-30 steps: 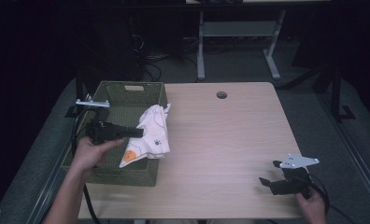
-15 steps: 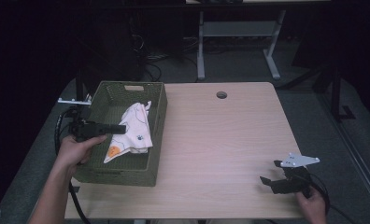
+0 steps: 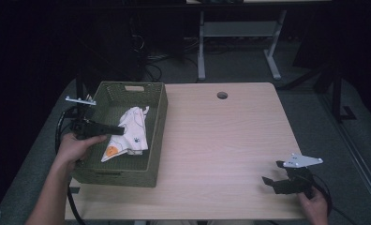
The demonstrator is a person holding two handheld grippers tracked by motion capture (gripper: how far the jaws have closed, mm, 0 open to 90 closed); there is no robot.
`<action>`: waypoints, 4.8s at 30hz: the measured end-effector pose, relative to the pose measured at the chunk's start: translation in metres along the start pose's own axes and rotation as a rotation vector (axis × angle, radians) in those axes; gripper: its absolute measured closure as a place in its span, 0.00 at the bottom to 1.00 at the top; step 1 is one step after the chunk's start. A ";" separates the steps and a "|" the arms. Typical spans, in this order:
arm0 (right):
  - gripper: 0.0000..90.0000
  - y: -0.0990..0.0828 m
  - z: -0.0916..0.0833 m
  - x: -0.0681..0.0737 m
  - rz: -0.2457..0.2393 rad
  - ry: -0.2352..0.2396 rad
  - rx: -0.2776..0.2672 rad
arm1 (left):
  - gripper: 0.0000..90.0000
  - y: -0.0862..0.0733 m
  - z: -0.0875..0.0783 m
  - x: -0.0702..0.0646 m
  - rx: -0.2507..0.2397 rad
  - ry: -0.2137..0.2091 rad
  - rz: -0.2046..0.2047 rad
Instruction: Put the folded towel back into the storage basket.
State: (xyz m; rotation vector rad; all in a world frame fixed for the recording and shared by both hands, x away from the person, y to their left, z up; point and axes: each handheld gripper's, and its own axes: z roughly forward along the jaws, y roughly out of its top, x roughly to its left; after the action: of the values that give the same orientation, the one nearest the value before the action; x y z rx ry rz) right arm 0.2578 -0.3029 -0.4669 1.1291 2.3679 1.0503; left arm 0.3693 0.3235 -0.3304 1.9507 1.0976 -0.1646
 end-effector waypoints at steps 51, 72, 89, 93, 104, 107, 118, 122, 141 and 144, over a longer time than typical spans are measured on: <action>0.15 0.001 0.004 0.002 -0.008 0.015 0.012 | 0.68 -0.003 0.081 0.022 0.465 0.376 0.196; 0.15 0.000 0.001 0.000 -0.009 0.018 -0.001 | 0.89 -0.003 0.127 0.025 0.629 0.491 0.208; 0.15 0.001 0.000 0.001 -0.019 0.019 -0.004 | 0.98 0.002 0.112 -0.002 0.580 0.346 0.238; 0.15 0.002 0.000 0.003 -0.023 0.018 -0.006 | 0.87 -0.002 0.120 0.001 0.621 0.335 0.220; 0.15 0.002 0.000 0.003 -0.021 0.024 -0.008 | 0.78 0.004 0.088 -0.009 0.443 0.354 0.184; 0.15 0.003 0.000 0.002 -0.021 0.024 -0.010 | 0.77 0.002 0.083 -0.013 0.422 0.355 0.194; 0.15 0.005 0.002 0.009 -0.034 0.024 -0.006 | 0.70 -0.002 0.066 -0.026 0.319 0.361 0.192; 0.15 0.005 0.001 0.008 -0.034 0.020 -0.011 | 0.70 -0.003 0.059 -0.029 0.254 0.330 0.174; 0.15 0.006 0.001 0.010 -0.030 0.014 -0.014 | 0.66 -0.023 0.024 -0.022 -0.074 0.147 0.032; 0.15 0.006 0.001 0.010 -0.033 0.014 -0.016 | 0.63 -0.027 0.021 -0.023 -0.106 0.131 0.023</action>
State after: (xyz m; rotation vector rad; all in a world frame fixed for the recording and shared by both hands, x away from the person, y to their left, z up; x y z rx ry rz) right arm 0.2548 -0.2923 -0.4632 1.0770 2.3764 1.0680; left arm 0.3411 0.2996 -0.3484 1.8994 1.1447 0.0332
